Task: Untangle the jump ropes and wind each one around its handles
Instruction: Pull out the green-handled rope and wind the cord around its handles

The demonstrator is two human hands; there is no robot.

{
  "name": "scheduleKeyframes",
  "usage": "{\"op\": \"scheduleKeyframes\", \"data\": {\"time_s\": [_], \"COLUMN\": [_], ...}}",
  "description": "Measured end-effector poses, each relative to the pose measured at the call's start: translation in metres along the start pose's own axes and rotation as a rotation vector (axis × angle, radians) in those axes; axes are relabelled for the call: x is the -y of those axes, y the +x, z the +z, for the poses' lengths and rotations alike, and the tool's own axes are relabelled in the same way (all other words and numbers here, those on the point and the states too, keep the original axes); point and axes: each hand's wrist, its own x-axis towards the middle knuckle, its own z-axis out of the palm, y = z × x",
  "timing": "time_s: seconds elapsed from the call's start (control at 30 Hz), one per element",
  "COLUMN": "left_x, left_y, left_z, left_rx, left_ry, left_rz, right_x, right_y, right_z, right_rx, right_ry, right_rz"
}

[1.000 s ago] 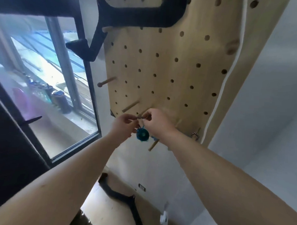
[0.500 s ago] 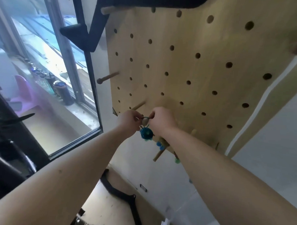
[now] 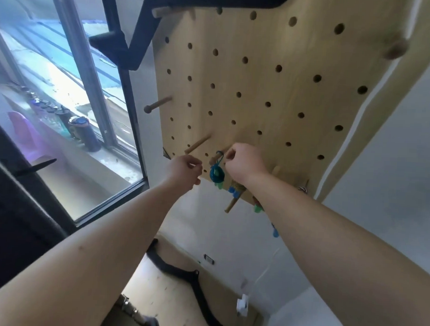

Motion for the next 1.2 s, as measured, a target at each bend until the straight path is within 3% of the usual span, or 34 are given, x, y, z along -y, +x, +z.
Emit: {"op": "scheduleKeyframes", "data": {"time_s": [0.63,0.97,1.2], "left_x": [0.017,0.035,0.071], "left_y": [-0.217,-0.374,-0.488], "left_z": [0.012,0.042,0.035], "left_rx": [0.295,0.207,0.172], "left_ry": [0.08,0.008,0.117], "left_rz": [0.106,0.066,0.027], "right_x": [-0.018,-0.055,-0.063], "right_y": [-0.255,-0.392,-0.503], "right_z": [-0.061,-0.061,-0.047], "right_rx": [0.116,0.193,0.271], "right_ry": [-0.052,-0.087,0.016], "right_rz": [0.064,0.046,0.045]}}
